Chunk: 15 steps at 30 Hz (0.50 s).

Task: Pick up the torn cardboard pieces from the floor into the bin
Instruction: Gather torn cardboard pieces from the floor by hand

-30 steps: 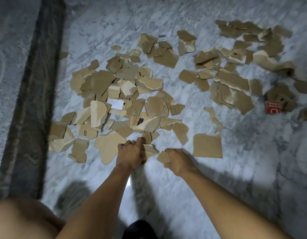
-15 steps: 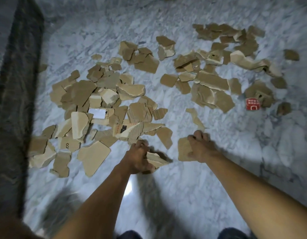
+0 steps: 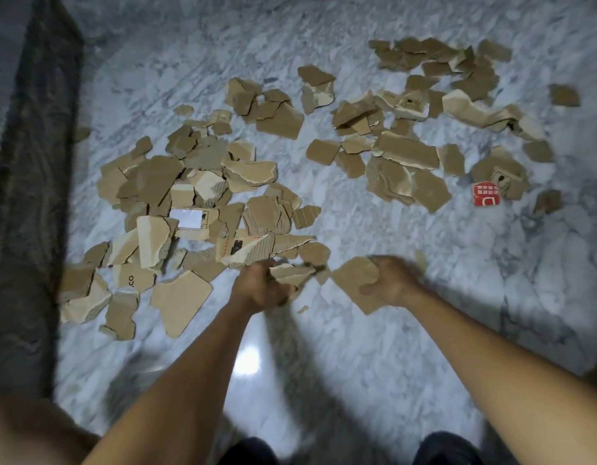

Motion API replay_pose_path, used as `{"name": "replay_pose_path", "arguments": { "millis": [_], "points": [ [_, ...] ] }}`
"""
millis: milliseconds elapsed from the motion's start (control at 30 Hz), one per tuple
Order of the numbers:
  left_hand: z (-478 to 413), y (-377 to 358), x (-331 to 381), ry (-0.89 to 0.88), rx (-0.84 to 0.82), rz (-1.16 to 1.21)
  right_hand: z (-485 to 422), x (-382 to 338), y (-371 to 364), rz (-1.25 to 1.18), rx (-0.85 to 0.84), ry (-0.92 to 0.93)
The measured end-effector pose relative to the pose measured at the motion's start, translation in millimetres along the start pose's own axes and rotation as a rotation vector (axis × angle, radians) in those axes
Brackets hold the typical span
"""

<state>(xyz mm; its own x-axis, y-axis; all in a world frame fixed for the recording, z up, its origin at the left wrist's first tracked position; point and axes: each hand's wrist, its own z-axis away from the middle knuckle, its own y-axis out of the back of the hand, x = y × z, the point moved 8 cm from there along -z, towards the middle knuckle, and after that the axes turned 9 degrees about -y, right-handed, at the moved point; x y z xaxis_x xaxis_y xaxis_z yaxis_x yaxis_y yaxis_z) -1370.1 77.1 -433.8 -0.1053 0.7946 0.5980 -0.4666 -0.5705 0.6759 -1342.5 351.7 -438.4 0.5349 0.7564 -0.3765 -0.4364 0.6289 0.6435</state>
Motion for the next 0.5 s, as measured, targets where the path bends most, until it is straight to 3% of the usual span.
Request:
{"name": "replay_pose_path", "arguments": {
  "millis": [67,133,267,400,500],
  "points": [
    [-1.5,16.6,-4.5,0.003,-0.022,0.052,1.9,-4.0,15.1,-0.114,0.011,-0.014],
    [0.3,16.3,-0.9,-0.049,-0.160,0.032,2.5,-8.3,25.1,-0.140,0.001,-0.018],
    [15.4,-19.0,14.4,-0.113,-0.361,-0.229,6.9,-16.0,38.0,-0.146,-0.093,-0.028],
    [24.9,-51.4,37.1,-0.289,-0.270,-0.403,6.9,-8.8,34.1,-0.070,-0.205,-0.064],
    [21.1,-57.6,37.5,-0.343,-0.234,-0.538,-2.2,13.6,29.2,0.074,-0.135,-0.099]
  ]
}}
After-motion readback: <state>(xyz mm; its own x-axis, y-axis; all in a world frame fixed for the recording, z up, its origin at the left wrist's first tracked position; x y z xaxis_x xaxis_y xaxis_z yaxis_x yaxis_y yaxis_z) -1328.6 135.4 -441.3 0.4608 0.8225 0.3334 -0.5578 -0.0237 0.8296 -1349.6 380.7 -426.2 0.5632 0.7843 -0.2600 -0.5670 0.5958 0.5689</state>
